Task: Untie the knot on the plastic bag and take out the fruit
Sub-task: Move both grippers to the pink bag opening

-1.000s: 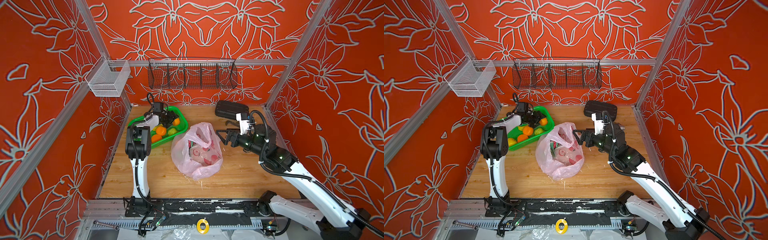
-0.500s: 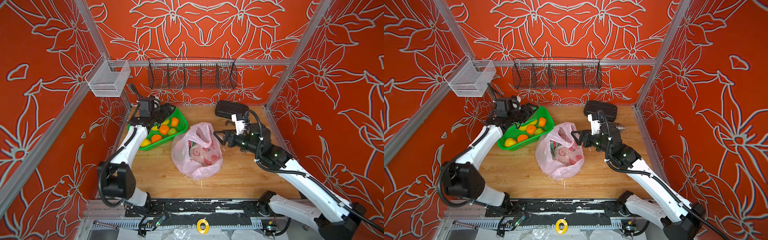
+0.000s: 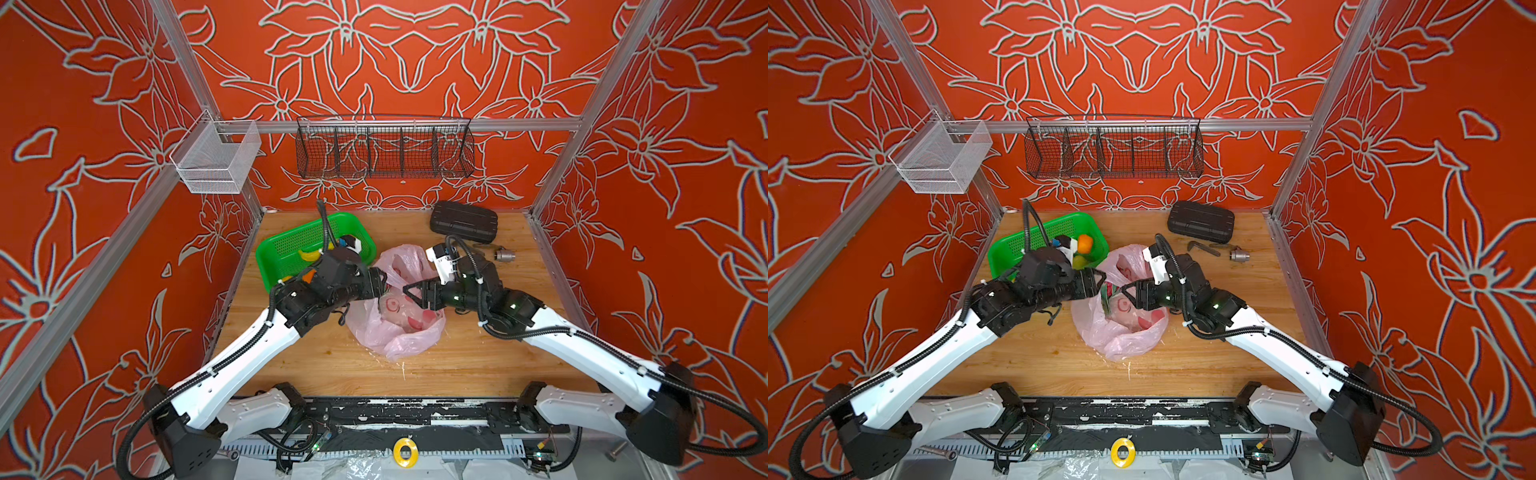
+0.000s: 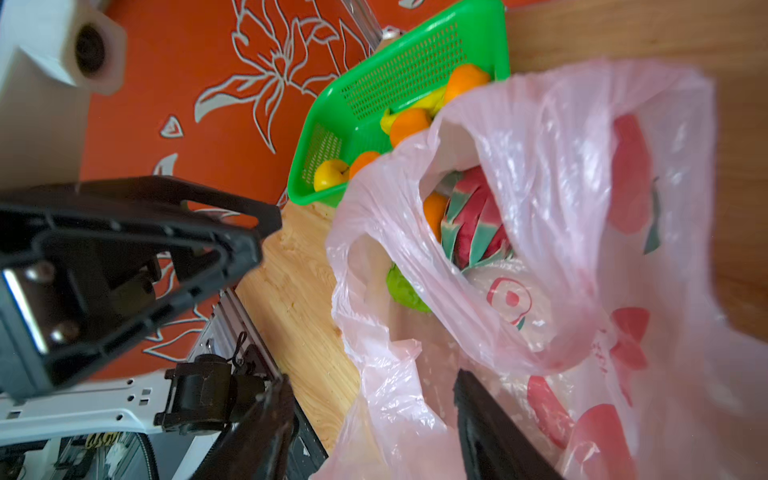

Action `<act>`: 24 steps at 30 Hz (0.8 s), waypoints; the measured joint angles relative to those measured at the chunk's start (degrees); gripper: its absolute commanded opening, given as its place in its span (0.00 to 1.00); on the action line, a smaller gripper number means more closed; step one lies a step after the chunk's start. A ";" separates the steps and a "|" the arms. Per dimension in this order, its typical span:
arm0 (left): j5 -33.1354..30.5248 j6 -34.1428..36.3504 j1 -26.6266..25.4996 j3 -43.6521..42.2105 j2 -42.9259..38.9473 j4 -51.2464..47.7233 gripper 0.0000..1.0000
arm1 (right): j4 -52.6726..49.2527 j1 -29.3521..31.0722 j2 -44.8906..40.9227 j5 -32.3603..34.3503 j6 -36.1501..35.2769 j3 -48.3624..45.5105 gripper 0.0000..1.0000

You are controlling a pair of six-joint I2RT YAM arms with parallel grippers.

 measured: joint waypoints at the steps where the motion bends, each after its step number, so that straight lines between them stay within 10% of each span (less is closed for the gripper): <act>1: -0.83 -0.42 -0.85 -1.01 0.72 -1.05 0.71 | 0.33 0.48 0.94 0.00 0.63 -0.61 0.62; 13: -4.61 -3.93 -2.62 -9.42 5.70 -5.55 0.73 | 2.97 5.75 10.54 -0.26 5.22 -8.11 0.61; 24: -5.20 -7.69 -2.47 -17.18 5.62 -3.50 0.43 | 2.08 9.86 18.21 -3.37 4.15 -12.26 0.62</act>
